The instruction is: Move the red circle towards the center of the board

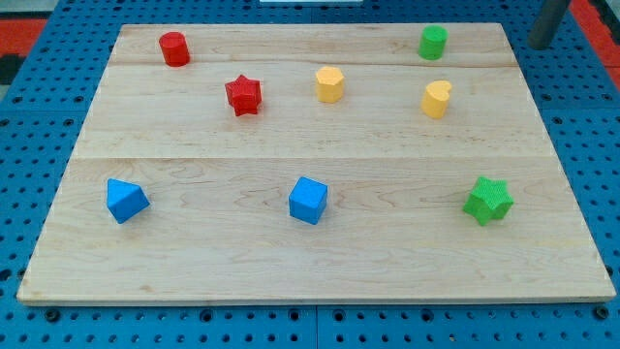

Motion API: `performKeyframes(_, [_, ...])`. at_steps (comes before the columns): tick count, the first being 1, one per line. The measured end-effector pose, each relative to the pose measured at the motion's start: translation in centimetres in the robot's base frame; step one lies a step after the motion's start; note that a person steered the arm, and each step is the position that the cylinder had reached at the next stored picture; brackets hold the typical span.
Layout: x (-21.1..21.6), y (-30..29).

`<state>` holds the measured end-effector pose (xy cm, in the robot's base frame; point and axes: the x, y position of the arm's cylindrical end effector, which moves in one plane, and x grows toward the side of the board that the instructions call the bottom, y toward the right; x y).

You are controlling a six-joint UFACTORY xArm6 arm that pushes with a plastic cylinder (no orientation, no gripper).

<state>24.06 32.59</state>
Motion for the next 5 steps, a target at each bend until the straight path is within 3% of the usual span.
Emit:
performKeyframes(1, [1.1, -0.3])
performKeyframes(2, [7.6, -4.2])
performKeyframes(3, [12.4, -14.0])
performKeyframes(4, [16.1, -18.7])
performKeyframes(5, [16.5, -26.6])
